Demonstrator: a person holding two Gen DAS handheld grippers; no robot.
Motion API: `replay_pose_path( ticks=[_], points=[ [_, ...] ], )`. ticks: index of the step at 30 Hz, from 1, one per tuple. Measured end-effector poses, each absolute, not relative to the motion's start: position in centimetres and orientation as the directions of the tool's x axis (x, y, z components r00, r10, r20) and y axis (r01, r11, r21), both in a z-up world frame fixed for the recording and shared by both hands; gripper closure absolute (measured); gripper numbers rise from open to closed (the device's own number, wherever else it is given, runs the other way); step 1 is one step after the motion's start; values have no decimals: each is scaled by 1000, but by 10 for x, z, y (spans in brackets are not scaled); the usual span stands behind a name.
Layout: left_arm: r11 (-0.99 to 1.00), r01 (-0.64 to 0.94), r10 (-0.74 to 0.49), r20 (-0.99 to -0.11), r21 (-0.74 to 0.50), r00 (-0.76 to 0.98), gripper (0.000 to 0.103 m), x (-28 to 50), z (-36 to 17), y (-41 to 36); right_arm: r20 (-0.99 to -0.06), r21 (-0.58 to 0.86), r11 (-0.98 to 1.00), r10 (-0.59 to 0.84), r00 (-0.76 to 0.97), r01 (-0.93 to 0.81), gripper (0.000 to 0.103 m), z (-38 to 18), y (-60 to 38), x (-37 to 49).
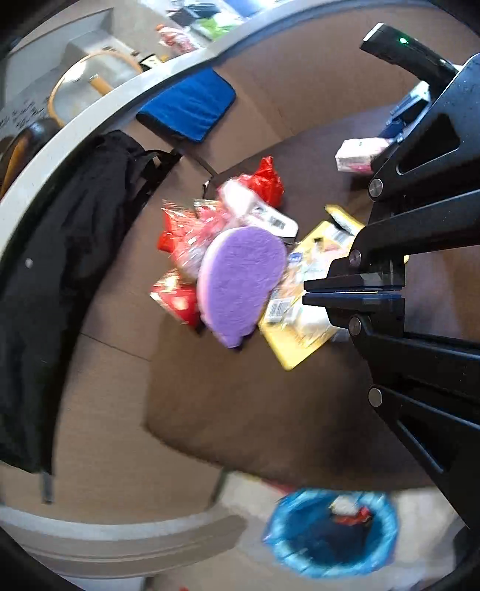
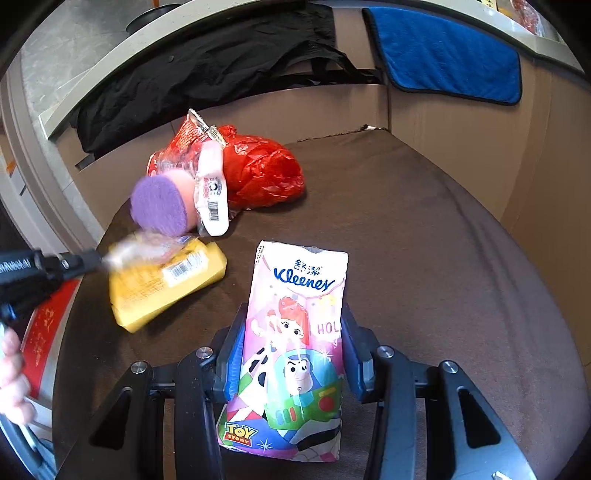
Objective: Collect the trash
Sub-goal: 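Grasp the purple sponge with the left tool while the right tool holds the tissue pack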
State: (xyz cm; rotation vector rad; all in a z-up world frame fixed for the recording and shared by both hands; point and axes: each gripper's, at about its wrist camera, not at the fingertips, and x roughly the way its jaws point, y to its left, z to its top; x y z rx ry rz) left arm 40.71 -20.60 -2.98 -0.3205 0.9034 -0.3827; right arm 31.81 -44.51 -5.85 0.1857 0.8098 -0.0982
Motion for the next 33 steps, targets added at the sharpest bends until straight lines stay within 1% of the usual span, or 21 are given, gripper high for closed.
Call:
replay_pose_path(
  ticks=[2, 3, 6, 9, 12, 13, 14, 15, 16, 17, 19, 22, 23, 24, 25, 27, 33],
  points=[
    [905, 206, -420, -697, -373, 581, 103, 405, -19, -198, -727, 134, 979, -9, 686, 155, 62, -57, -442, 317],
    [906, 209, -418, -699, -368, 581, 103, 404, -15, -191, -726, 137, 979, -6, 688, 153, 62, -56, -441, 317],
    [887, 187, -454, -716, -423, 530, 103, 403, -18, -181, -724, 138, 980, 2, 689, 142, 62, -53, -437, 319],
    [844, 163, -529, -746, -510, 405, 102, 399, -40, -186, -720, 139, 981, 8, 694, 133, 62, -50, -432, 321],
    [806, 165, -587, -737, -568, 334, 99, 396, -53, -200, -717, 121, 985, 0, 697, 125, 62, -45, -429, 321],
    [809, 177, -585, -736, -560, 341, 93, 396, -53, -205, -714, 115, 986, -5, 700, 125, 62, -43, -430, 320],
    [821, 193, -569, -738, -538, 362, 81, 396, -50, -209, -712, 110, 986, -9, 702, 124, 62, -42, -431, 319],
    [831, 217, -556, -738, -513, 383, 74, 396, -47, -214, -707, 101, 987, -17, 707, 125, 62, -41, -432, 316],
    [837, 242, -547, -734, -491, 402, 63, 397, -44, -219, -705, 92, 988, -26, 709, 128, 62, -41, -434, 314],
    [846, 277, -533, -731, -456, 426, 61, 398, -40, -223, -704, 85, 988, -33, 710, 131, 62, -41, -436, 313],
    [849, 400, -512, -721, -345, 467, 60, 404, -30, -240, -702, 82, 987, -40, 711, 137, 62, -44, -442, 311],
    [796, 578, -516, -704, -182, 488, 60, 417, -18, -260, -715, 110, 985, -14, 699, 133, 62, -52, -453, 312],
    [771, 623, -515, -705, -132, 487, 60, 422, -16, -264, -717, 114, 985, -7, 697, 127, 62, -54, -455, 311],
    [734, 677, -503, -714, -55, 487, 60, 428, -13, -272, -718, 115, 986, 0, 696, 119, 62, -56, -456, 311],
    [709, 705, -494, -724, -15, 481, 60, 435, -12, -276, -718, 112, 988, 5, 696, 109, 62, -57, -457, 311],
    [668, 743, -471, -754, 34, 458, 60, 453, -15, -282, -720, 95, 991, 7, 694, 89, 62, -60, -457, 311],
    [579, 813, -465, -792, 65, 395, 60, 493, -29, -275, -731, 88, 994, 25, 682, 58, 62, -64, -456, 316]
  ],
)
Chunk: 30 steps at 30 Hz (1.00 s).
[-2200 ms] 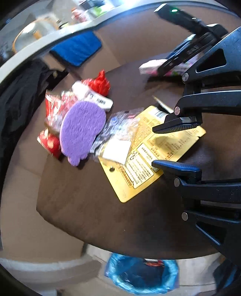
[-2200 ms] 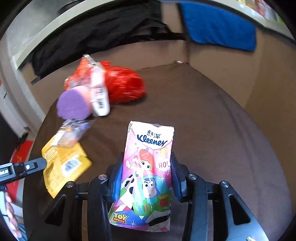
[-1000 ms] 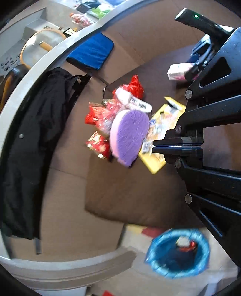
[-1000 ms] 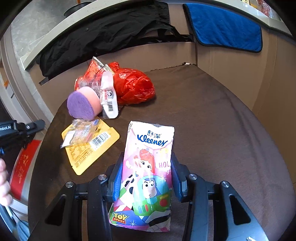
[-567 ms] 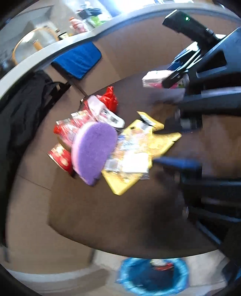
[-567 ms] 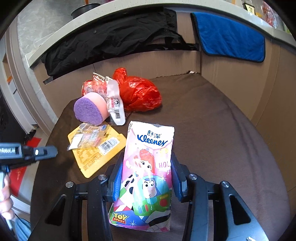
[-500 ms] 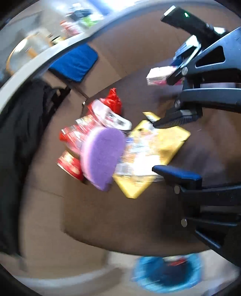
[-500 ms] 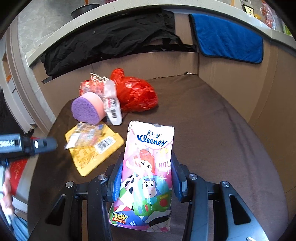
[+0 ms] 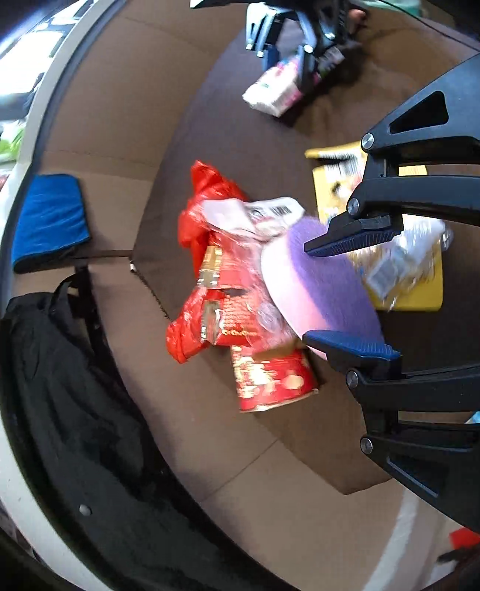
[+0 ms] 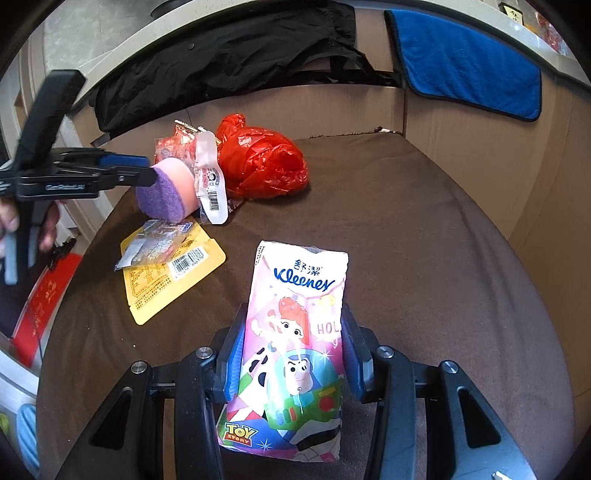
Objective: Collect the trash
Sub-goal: 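Grasp the purple sponge with the left tool while the right tool holds the tissue pack, then lift the purple sponge and tissue pack and carry both toward the blue bin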
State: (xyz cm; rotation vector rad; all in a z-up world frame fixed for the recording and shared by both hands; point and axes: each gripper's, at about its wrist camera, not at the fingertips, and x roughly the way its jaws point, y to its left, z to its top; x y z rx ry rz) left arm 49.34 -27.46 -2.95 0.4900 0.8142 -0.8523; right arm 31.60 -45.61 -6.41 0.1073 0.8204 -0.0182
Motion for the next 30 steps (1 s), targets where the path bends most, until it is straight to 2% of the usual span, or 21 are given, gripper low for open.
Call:
replay_pose_path(
  ticks=[4, 7, 10, 13, 17, 19, 21, 23, 28, 30],
  points=[
    [513, 856, -461, -818, 70, 344, 54, 507, -36, -269, -737, 71, 997, 28, 675, 36, 62, -62, -448, 325],
    [467, 882, -444, -845, 67, 299, 54, 510, -38, -270, -743, 39, 999, 17, 669, 19, 62, -61, -438, 332],
    [393, 919, -429, -875, 41, 222, 49, 503, -39, -271, -750, 25, 1000, 11, 661, 12, 62, -61, -431, 339],
    [324, 945, -485, -865, -43, 127, 45, 491, -30, -262, -754, 27, 1000, 12, 657, 12, 62, -61, -429, 342],
    [344, 938, -505, -836, 35, 216, 31, 489, -31, -259, -763, 32, 999, 14, 647, 17, 62, -65, -428, 348],
    [358, 929, -528, -801, 93, 283, 31, 492, -31, -262, -769, 44, 999, 19, 639, 23, 62, -67, -429, 352],
    [353, 931, -535, -797, 91, 281, 31, 497, -30, -269, -769, 55, 998, 27, 639, 25, 62, -67, -428, 353],
    [333, 941, -526, -815, 66, 243, 31, 504, -30, -276, -768, 49, 999, 29, 639, 14, 62, -67, -427, 352],
    [352, 936, -396, -909, -18, 132, 33, 508, -55, -292, -770, 53, 998, 28, 637, 20, 62, -68, -428, 352],
    [382, 924, -372, -910, 30, 184, 45, 498, -63, -288, -769, 68, 997, 35, 638, 27, 62, -68, -428, 352]
  ],
)
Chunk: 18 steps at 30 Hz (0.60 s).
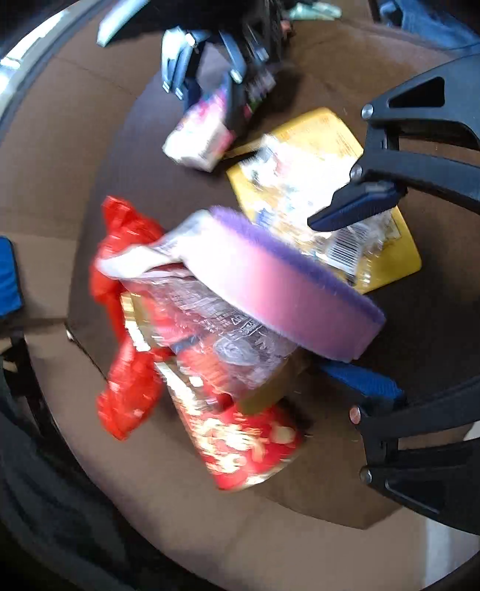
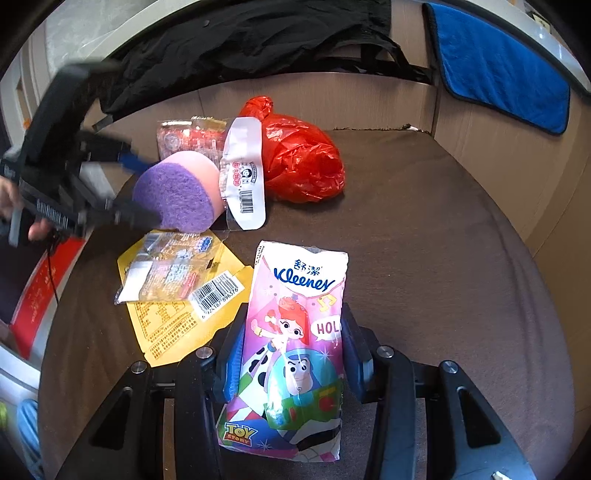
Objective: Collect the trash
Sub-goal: 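Lift the purple sponge and tissue pack and carry both toward the blue bin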
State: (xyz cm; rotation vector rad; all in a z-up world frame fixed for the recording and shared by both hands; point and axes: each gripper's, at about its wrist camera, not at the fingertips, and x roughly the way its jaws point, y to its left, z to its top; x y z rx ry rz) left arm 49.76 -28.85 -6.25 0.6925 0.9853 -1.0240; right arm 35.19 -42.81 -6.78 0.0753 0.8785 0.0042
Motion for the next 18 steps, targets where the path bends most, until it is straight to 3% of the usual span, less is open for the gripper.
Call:
replay_pose_path(
  ticks=[1, 2, 5, 11, 18],
  points=[
    [404, 913, -379, -898, 55, 222, 61, 491, -63, -284, -766, 79, 996, 42, 642, 29, 62, -67, -428, 351],
    [440, 896, -402, -878, 63, 260, 65, 485, -60, -276, -764, 84, 996, 45, 644, 30, 62, -66, -426, 351],
    [560, 820, -530, -812, -121, 242, 70, 471, -46, -246, -748, 87, 996, 44, 662, 33, 62, -60, -418, 345],
    [699, 693, -539, -767, -177, 348, 72, 419, -20, -212, -731, 77, 996, 33, 682, 34, 62, -43, -397, 334],
    [799, 593, -496, -667, -100, 556, 72, 378, 43, -159, -674, 63, 998, 39, 738, 4, 63, 6, -362, 321]
  ],
)
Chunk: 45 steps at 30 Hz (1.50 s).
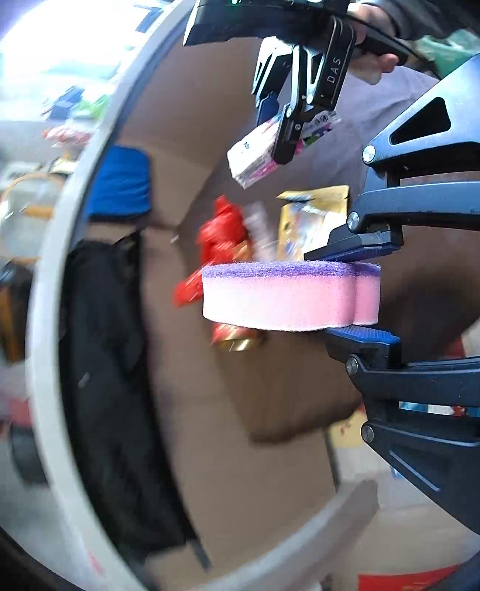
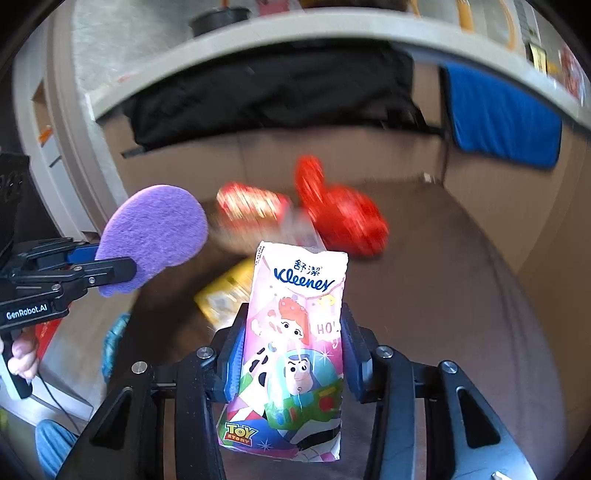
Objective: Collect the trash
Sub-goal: 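Lift the purple sponge and tissue pack and carry both toward the blue bin, then open both tools over the blue bin, dropping the sponge and tissue pack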
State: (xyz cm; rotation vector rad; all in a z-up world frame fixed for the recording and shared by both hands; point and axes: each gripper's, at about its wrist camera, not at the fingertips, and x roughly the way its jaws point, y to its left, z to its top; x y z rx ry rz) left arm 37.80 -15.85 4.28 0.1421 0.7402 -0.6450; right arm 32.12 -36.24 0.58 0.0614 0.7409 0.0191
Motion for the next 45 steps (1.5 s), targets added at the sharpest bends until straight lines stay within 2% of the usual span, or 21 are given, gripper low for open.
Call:
replay_pose_path(
  ticks=[3, 9, 16, 22, 32, 40, 45],
  points=[
    [862, 501, -432, -633, -79, 643, 72, 363, 73, -113, -622, 57, 998, 57, 781, -28, 63, 41, -334, 318],
    [940, 337, -301, -596, -53, 745, 72, 334, 99, -30, -549, 79, 991, 135, 825, -109, 62, 89, -264, 321],
    [979, 192, -194, -606, -68, 772, 72, 310, 89, 59, -552, 112, 972, 233, 801, -206, 62, 93, -176, 333],
    [989, 124, -146, -652, -81, 744, 72, 312, 45, 106, -595, 99, 959, 271, 757, -265, 62, 67, -116, 343],
    [989, 75, -143, -743, -125, 654, 71, 341, -39, 138, -725, 119, 952, 277, 630, -282, 62, -15, -59, 375],
    [967, 92, -249, -817, -236, 520, 71, 367, -129, 151, -820, 163, 955, 270, 504, -247, 62, -87, -37, 405],
    [963, 93, -267, -846, -253, 462, 71, 383, -168, 152, -874, 169, 959, 253, 415, -229, 62, -134, -27, 425]
  ],
)
